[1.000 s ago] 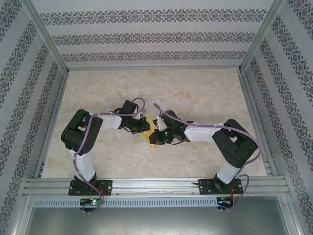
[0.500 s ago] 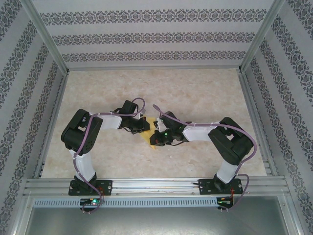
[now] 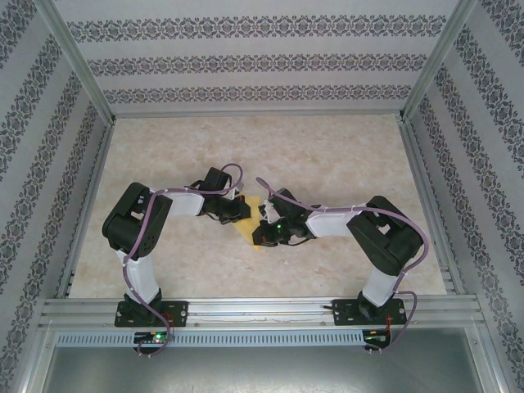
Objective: Fold a paper plane with a square sheet of paper (fold left side to right side)
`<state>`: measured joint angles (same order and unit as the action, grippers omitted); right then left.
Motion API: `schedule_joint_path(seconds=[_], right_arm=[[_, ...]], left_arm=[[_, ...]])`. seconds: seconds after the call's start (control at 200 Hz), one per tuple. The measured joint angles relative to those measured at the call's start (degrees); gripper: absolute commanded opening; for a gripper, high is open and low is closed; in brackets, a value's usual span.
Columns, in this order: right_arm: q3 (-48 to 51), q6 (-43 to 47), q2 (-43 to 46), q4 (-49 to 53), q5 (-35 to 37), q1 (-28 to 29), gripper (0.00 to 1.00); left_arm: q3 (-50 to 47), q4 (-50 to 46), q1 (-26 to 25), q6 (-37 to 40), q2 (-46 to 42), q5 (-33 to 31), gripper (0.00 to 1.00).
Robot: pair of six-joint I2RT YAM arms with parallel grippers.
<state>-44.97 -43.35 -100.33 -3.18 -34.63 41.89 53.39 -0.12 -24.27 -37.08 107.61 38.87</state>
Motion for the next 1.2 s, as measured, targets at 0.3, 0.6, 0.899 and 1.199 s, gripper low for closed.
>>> schedule_joint_path(seconds=[0.3,0.6,0.899,1.199], right_arm=[[0.1,0.0,0.0,0.8,0.7,0.0,0.00],[0.1,0.2,-0.4,0.8,0.7,0.0,0.00],[0.1,0.2,-0.9,0.7,0.7,0.4,0.00],[0.4,0.2,-1.0,0.0,0.7,0.9,0.00]], left_arm=[[0.0,0.0,0.0,0.0,0.0,0.0,0.00],[0.1,-0.1,0.0,0.0,0.0,0.0,0.00],[0.1,-0.1,0.0,0.0,0.0,-0.1,0.00],[0.1,-0.1,0.0,0.0,0.0,-0.1,0.00]])
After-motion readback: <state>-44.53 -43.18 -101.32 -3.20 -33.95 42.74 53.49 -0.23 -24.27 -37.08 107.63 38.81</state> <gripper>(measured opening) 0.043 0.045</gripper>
